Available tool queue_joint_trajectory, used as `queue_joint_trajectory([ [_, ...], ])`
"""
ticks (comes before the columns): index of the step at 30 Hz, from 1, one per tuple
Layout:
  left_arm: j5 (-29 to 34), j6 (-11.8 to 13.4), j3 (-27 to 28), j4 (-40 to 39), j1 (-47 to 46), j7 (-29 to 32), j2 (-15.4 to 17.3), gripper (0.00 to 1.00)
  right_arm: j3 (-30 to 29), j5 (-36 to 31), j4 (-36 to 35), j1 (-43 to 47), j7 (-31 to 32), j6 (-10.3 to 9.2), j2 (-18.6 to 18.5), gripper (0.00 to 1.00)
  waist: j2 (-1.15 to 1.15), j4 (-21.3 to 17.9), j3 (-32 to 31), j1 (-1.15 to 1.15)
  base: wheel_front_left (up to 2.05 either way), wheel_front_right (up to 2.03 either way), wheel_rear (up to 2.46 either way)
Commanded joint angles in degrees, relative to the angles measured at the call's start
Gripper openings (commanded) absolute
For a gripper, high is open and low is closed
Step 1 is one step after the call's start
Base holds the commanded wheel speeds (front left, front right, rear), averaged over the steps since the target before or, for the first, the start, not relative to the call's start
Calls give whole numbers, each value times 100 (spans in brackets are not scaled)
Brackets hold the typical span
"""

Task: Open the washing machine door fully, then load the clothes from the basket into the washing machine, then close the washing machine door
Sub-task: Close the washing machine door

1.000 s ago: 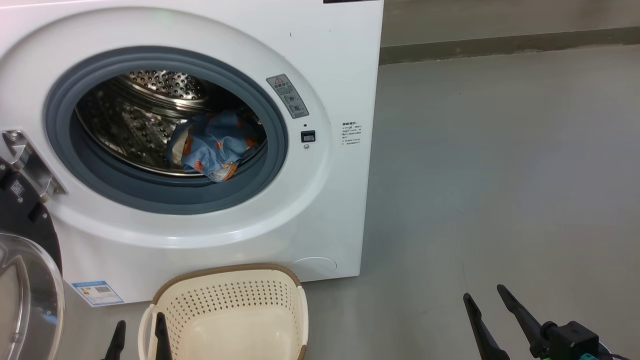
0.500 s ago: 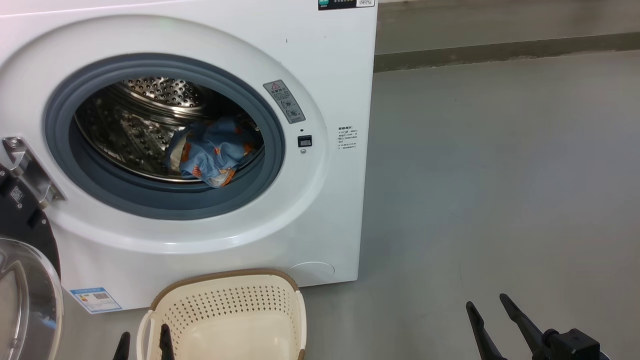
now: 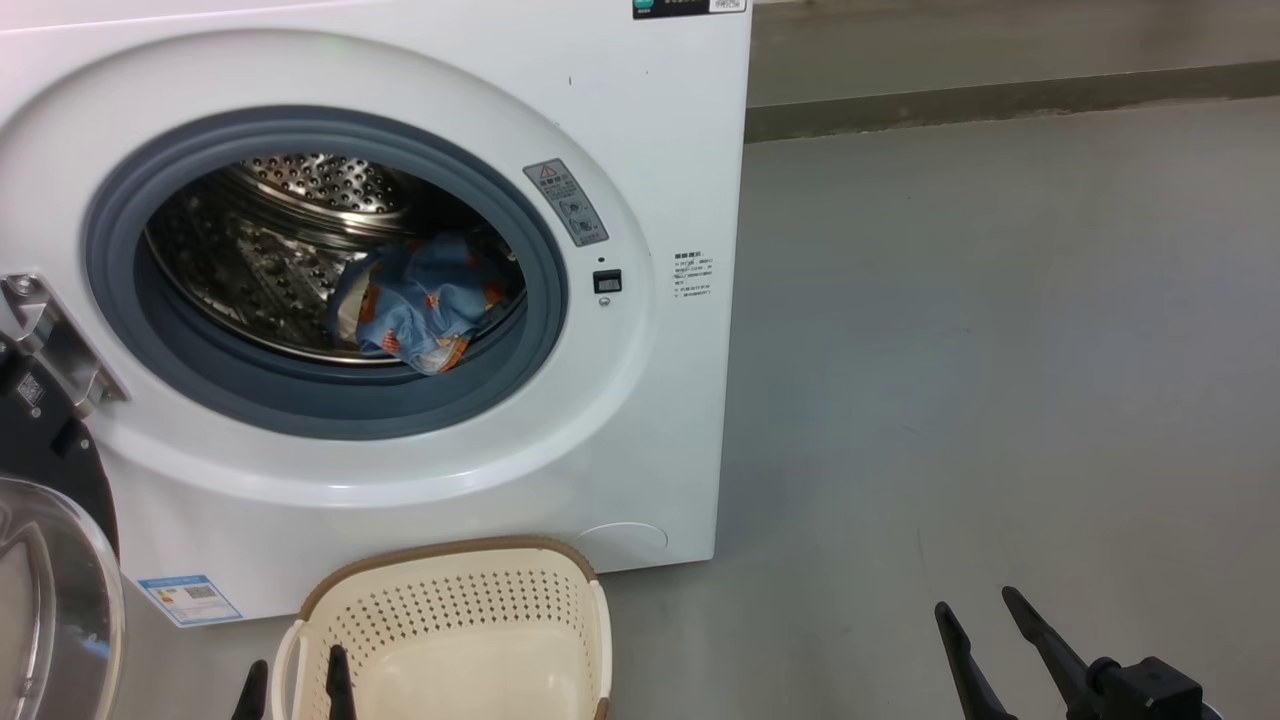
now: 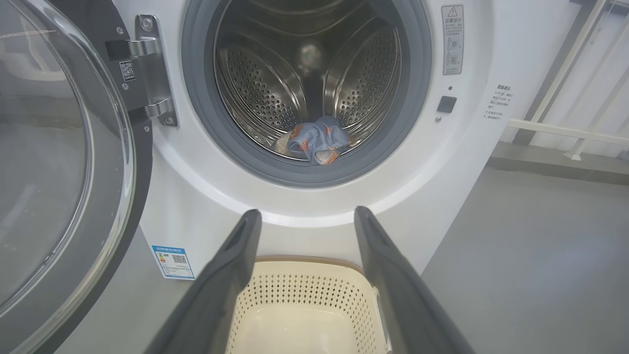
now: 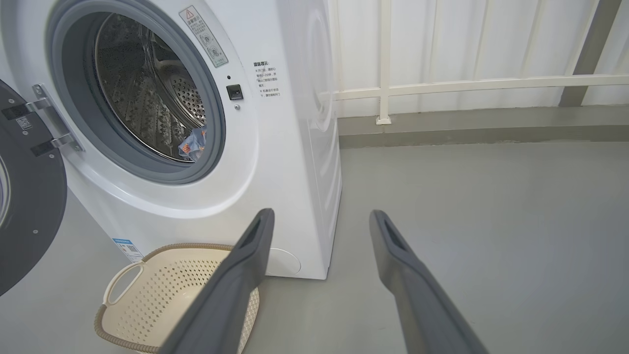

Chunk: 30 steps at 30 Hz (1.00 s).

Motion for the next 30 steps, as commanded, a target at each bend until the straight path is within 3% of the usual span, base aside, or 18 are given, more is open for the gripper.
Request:
queue_joint_trajectory([
  [1,-16,54,165,-151,-115,-37,51,100,123,-100,-135,-75,-28,8,-68,100,0,4,3,0,0,0,0],
  [22,43,170,122,-132,-123,-37,51,100,137,-92,-139,-100,-28,8,-56,100,0,34,19,0,-1,1,0],
  [30,66,253,102,-113,-138,-37,51,100,129,-94,-135,-117,-28,8,-64,100,0,43,36,0,-82,82,0],
])
